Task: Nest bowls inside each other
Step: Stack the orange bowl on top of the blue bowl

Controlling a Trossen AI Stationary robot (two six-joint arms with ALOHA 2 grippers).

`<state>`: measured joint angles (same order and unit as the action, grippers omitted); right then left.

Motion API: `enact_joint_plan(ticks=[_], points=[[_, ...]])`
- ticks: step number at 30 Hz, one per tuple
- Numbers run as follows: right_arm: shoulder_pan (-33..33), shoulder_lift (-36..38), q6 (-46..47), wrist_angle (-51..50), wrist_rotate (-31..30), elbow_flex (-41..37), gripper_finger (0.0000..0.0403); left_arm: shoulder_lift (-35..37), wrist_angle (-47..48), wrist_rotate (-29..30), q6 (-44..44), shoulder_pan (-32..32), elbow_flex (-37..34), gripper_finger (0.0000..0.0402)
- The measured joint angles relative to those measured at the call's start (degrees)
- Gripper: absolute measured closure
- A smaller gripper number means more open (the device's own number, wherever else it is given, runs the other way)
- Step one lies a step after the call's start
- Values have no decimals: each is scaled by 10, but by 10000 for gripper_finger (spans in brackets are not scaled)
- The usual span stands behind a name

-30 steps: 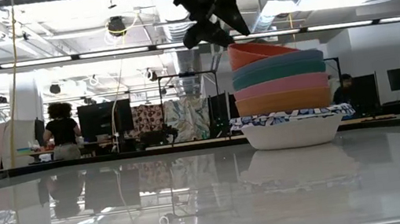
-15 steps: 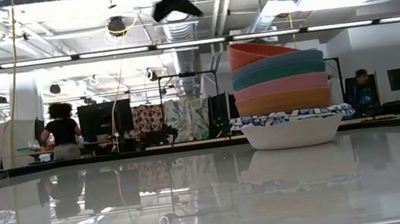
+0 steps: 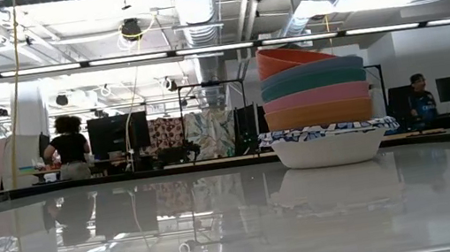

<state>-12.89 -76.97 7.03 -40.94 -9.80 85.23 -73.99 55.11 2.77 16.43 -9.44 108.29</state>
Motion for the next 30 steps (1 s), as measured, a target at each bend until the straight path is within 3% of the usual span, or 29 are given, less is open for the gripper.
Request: enact_joint_plan(ticks=[5, 11, 30], points=[[30, 0, 14, 116, -81, -113, 262, 53, 6, 97, 14, 51, 0, 207], [39, -3, 59, 192, -130, -206, 262, 70, 51, 156, 39, 82, 0, 207], [39, 1, 81, 228, -143, -281, 262, 14, 233, 128, 159, 177, -1, 207]])
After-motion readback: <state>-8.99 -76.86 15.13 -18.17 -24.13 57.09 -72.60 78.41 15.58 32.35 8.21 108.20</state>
